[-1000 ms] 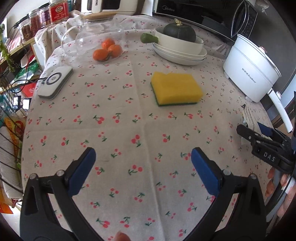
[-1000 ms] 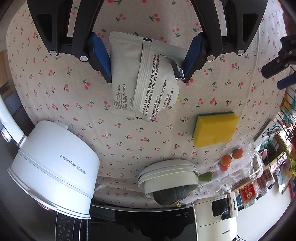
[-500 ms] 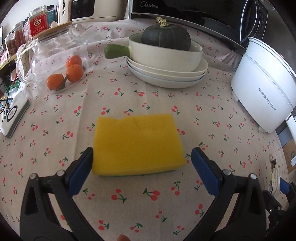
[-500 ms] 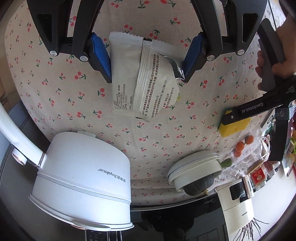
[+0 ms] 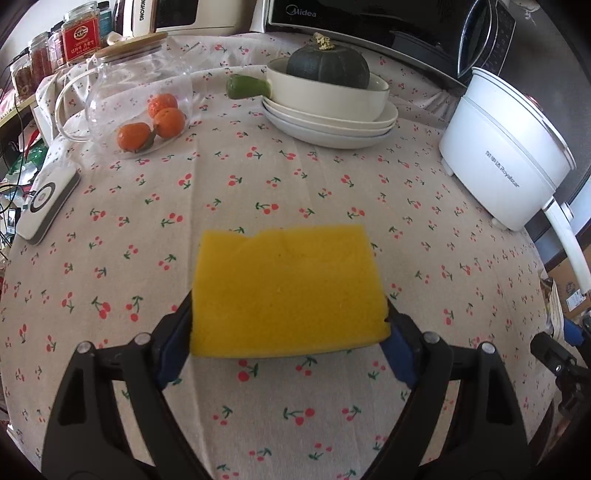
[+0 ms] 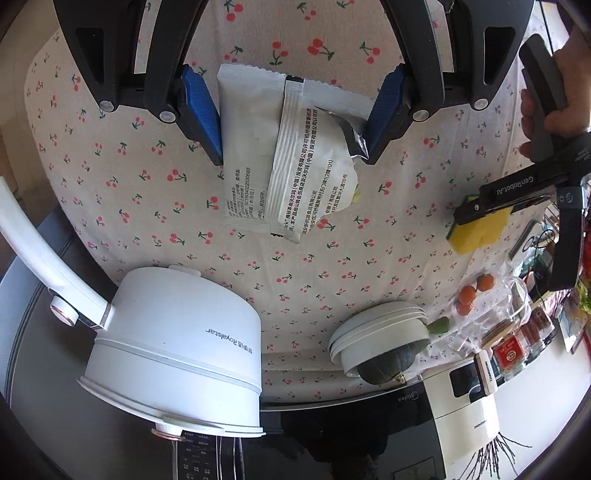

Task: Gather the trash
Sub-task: 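Grasp the yellow sponge with the left gripper while the right holds the packet, then carry the packet and sponge over the bin and open both grippers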

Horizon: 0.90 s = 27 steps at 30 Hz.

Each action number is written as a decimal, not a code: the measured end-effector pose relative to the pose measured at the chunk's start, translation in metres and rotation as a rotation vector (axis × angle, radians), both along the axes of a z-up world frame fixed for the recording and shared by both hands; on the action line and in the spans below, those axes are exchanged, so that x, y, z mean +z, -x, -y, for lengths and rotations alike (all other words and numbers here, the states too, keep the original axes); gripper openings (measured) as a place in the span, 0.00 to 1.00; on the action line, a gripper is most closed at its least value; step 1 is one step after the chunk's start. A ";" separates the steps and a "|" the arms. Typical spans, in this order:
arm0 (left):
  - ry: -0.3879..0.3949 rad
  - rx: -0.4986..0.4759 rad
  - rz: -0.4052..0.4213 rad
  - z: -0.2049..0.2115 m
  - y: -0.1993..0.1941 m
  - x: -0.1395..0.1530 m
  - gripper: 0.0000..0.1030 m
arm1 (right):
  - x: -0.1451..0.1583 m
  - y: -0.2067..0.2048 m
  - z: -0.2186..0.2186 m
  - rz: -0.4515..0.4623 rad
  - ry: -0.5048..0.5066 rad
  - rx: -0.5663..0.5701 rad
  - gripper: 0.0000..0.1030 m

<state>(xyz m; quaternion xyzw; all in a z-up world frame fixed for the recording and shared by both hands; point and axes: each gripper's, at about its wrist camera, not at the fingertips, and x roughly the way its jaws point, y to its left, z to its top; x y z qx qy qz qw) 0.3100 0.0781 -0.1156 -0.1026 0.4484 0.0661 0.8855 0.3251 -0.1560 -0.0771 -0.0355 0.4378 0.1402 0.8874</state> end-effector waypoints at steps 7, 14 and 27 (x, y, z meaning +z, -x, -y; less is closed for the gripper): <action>0.028 -0.051 0.035 0.007 0.062 0.034 0.85 | 0.035 0.048 0.013 0.022 0.005 -0.017 0.72; 0.036 -0.110 0.050 0.024 0.113 0.053 0.85 | 0.059 0.100 0.031 0.045 -0.008 -0.039 0.72; 0.070 -0.219 0.059 0.063 0.176 0.061 0.85 | 0.062 0.171 0.068 0.066 -0.014 -0.080 0.72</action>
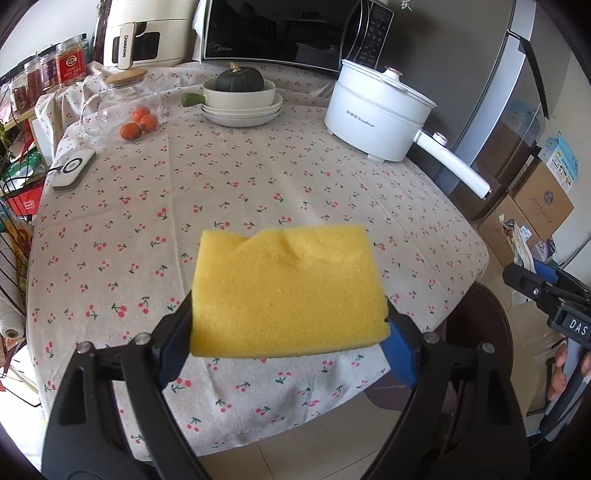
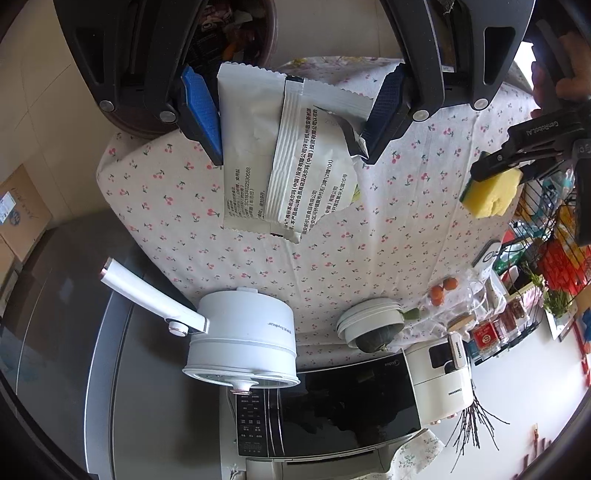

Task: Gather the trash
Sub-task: 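Carry the packet and sponge over the bin and open both grippers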

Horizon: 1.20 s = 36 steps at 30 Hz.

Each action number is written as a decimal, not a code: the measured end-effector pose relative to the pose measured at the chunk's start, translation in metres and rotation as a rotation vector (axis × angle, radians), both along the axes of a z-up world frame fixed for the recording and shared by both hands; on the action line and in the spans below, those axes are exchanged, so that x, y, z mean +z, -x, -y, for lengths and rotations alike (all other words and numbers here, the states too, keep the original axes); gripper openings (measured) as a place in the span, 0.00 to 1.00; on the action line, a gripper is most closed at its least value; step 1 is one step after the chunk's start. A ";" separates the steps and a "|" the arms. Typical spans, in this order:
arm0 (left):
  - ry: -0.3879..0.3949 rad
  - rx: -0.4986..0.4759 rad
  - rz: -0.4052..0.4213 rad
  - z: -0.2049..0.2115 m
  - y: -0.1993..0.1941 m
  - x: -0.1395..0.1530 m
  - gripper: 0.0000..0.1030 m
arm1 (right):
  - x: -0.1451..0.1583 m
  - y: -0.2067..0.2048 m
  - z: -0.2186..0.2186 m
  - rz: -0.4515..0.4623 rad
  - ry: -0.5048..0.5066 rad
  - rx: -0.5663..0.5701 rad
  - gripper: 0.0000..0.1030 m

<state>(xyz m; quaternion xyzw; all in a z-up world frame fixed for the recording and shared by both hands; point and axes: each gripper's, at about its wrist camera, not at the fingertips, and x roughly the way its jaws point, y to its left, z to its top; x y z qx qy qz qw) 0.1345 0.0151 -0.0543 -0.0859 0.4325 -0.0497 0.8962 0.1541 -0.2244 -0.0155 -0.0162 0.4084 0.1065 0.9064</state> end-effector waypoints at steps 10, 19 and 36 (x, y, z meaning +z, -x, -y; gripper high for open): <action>0.040 -0.130 -0.014 0.045 0.012 -0.007 0.85 | -0.010 0.036 0.044 0.022 -0.002 -0.049 0.72; 0.048 -0.222 -0.028 0.092 0.009 -0.014 0.85 | -0.045 0.054 0.115 -0.057 0.030 -0.172 0.73; 0.039 -0.376 -0.042 0.163 0.012 -0.027 0.85 | -0.061 0.073 0.164 -0.099 0.009 -0.256 0.93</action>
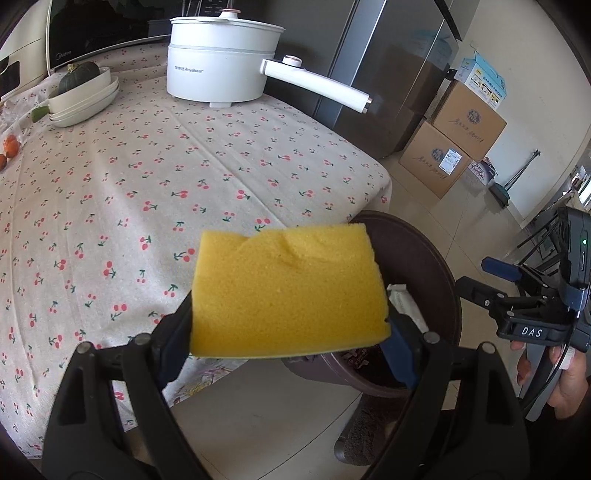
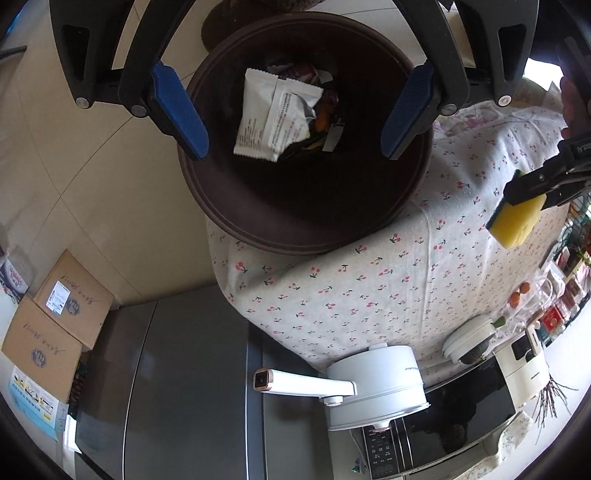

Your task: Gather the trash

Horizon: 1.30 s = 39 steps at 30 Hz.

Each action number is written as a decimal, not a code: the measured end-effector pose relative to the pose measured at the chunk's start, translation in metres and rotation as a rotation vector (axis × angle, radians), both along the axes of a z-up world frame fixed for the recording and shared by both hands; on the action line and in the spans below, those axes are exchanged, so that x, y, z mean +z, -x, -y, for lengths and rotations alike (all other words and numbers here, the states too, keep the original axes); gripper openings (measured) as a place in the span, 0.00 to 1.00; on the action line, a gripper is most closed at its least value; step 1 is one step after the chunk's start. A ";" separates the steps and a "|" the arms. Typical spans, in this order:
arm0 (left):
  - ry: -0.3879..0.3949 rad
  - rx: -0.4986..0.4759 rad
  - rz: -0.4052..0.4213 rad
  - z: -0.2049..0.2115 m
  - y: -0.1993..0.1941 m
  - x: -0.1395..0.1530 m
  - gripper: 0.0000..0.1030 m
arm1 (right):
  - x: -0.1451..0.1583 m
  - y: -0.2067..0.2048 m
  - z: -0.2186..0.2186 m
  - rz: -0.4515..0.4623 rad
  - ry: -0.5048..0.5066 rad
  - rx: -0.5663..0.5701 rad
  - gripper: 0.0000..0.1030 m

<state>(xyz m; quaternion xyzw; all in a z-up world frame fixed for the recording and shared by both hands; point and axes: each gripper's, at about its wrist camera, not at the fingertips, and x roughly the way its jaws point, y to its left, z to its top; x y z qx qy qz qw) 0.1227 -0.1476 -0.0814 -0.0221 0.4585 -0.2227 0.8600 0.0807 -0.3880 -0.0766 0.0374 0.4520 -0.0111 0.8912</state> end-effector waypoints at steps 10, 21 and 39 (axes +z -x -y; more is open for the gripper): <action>-0.015 -0.143 -0.009 0.056 0.007 -0.012 0.85 | 0.008 0.011 0.015 0.033 0.020 -0.034 0.93; -0.079 -0.141 0.002 0.065 0.004 -0.021 0.99 | 0.012 0.014 0.033 0.048 0.005 -0.086 0.93; -0.165 0.216 0.145 -0.037 0.044 0.052 0.99 | 0.071 0.017 -0.052 0.180 0.062 0.054 0.93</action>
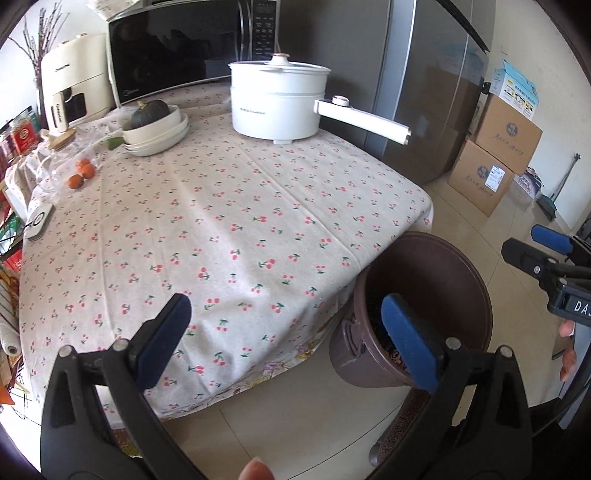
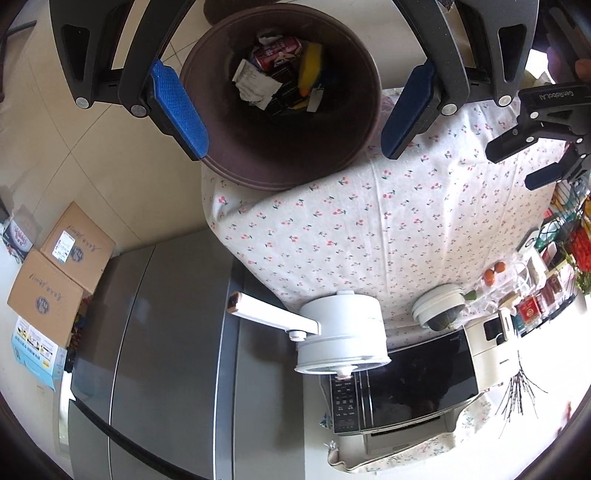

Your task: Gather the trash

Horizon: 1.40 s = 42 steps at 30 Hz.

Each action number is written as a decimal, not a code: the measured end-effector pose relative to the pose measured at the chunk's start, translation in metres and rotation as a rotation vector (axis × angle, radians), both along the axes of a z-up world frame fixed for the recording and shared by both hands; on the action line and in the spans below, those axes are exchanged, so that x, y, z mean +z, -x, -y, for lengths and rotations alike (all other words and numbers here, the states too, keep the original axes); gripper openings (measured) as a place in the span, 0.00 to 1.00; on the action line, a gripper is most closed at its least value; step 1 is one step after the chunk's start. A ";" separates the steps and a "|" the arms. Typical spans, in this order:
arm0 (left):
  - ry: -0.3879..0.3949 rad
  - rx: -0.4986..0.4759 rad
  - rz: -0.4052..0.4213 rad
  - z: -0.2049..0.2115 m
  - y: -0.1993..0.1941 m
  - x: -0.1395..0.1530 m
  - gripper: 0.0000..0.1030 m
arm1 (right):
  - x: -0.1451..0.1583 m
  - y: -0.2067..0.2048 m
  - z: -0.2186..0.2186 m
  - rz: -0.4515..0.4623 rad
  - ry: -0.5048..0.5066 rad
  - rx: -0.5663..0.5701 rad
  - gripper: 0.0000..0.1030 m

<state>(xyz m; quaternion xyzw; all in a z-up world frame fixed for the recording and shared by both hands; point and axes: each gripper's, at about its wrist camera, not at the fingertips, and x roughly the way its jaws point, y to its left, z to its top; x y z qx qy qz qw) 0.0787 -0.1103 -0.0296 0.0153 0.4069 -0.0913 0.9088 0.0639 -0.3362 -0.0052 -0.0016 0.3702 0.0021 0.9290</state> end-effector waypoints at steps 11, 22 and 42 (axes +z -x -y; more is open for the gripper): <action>-0.056 0.175 0.184 -0.050 0.044 0.040 0.99 | 0.040 0.031 -0.061 0.201 0.052 0.103 0.94; -0.013 0.204 0.227 -0.068 0.051 0.051 0.99 | 0.046 0.025 -0.092 0.249 0.053 0.130 0.94; 0.021 0.164 0.266 -0.062 0.055 0.056 0.99 | 0.049 0.026 -0.095 0.279 0.057 0.127 0.94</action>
